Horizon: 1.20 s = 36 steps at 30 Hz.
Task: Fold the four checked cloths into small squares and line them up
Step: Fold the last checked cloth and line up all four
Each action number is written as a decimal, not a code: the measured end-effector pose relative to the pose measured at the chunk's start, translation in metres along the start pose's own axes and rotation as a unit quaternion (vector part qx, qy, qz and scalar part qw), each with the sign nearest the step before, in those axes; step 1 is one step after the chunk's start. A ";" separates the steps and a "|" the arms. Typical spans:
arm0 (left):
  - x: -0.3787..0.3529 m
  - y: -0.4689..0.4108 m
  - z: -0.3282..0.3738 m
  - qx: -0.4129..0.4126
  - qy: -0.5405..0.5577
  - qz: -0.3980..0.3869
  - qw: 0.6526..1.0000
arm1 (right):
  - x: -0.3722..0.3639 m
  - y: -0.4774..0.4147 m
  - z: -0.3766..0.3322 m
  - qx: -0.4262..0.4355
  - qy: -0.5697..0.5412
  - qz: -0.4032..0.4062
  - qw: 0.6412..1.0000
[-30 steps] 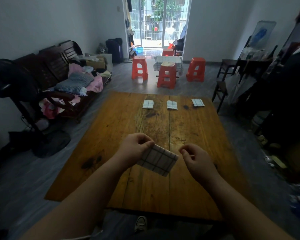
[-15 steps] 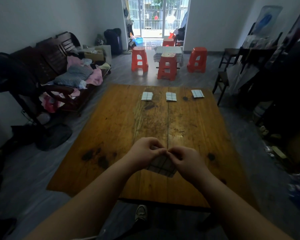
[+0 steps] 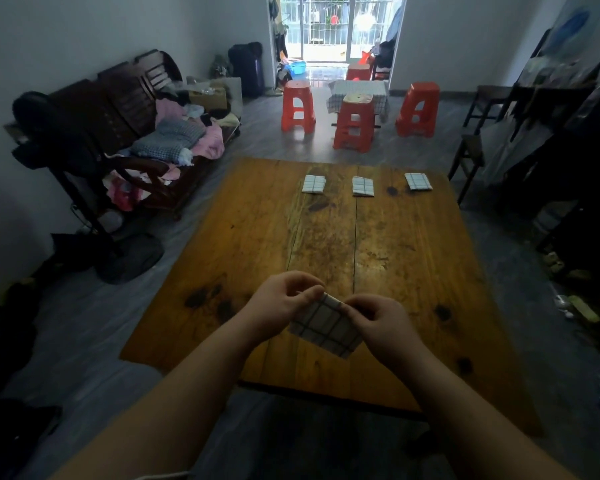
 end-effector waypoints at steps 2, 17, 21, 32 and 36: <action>0.003 0.004 -0.004 -0.003 -0.018 0.005 1.000 | -0.006 0.001 -0.004 -0.005 -0.013 0.006 1.000; 0.119 0.071 -0.084 -0.011 0.001 0.001 1.000 | -0.110 0.056 -0.066 -0.066 -0.038 0.078 0.994; 0.119 0.076 -0.085 -0.037 0.025 -0.007 0.999 | -0.121 0.082 -0.069 -0.105 -0.024 0.089 0.990; 0.025 0.091 -0.032 -0.076 0.141 -0.064 0.985 | -0.062 0.181 -0.049 -0.188 -0.095 0.202 0.956; -0.054 0.105 -0.007 0.056 0.184 -0.203 0.960 | -0.012 0.219 -0.022 -0.192 -0.126 0.289 0.929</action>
Point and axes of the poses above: each hand's wrist, its own y-axis away from the middle knuckle, its own x-axis out of the back of the hand, z = x × y, the point moved 3 cm from there along -y, towards the middle knuckle, and after that the axes turned 7 degrees about z, right-handed, at the moved point
